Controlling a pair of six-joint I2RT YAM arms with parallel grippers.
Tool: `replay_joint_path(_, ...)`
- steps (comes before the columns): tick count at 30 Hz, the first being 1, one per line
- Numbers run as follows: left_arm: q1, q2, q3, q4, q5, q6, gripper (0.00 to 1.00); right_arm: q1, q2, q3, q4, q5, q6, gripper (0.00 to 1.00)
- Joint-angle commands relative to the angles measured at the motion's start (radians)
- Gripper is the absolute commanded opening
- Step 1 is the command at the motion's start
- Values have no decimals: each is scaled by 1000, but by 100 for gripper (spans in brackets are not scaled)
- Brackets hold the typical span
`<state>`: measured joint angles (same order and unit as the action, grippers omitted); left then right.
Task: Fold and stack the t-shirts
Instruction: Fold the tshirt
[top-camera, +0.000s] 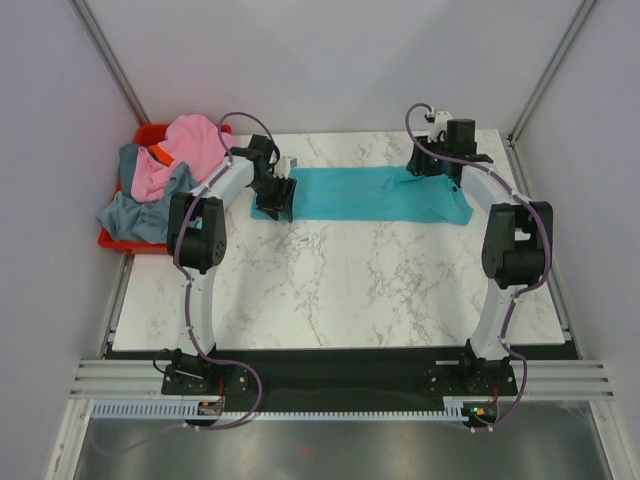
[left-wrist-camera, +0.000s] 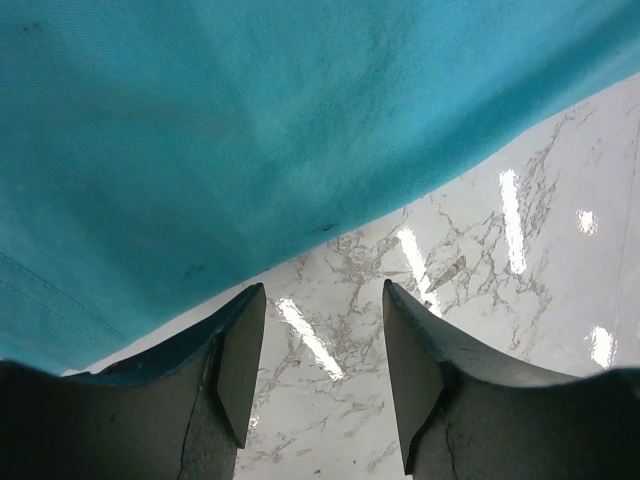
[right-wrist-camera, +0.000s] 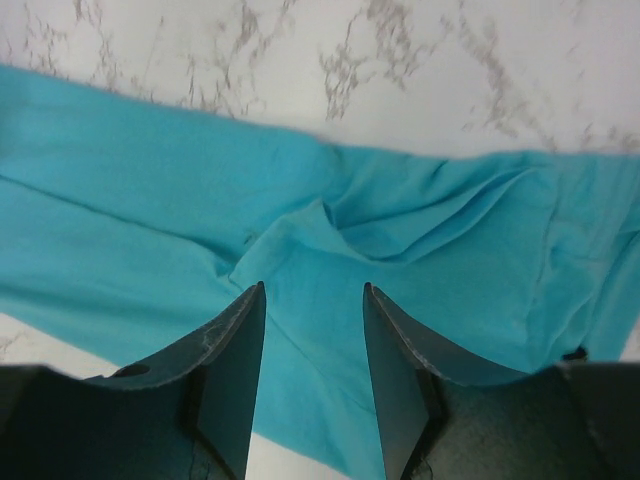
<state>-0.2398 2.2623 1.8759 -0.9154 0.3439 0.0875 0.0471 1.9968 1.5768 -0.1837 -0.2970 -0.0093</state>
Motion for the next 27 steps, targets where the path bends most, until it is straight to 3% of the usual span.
replay_joint_path(1,-3,-43,6,-7,-8,3,58,11,34,-24,-23,-76,66,52)
replay_joint_path(7,-1,-21,37,10,-35,8,58,4,65,-18,-25,-96,89,52)
replay_joint_path(15,-4,115,239,13,-109,44,57,-6,109,-15,-23,-82,80,52)
replay_joint_path(27,-4,132,155,16,-111,35,57,-7,224,80,-11,-39,63,53)
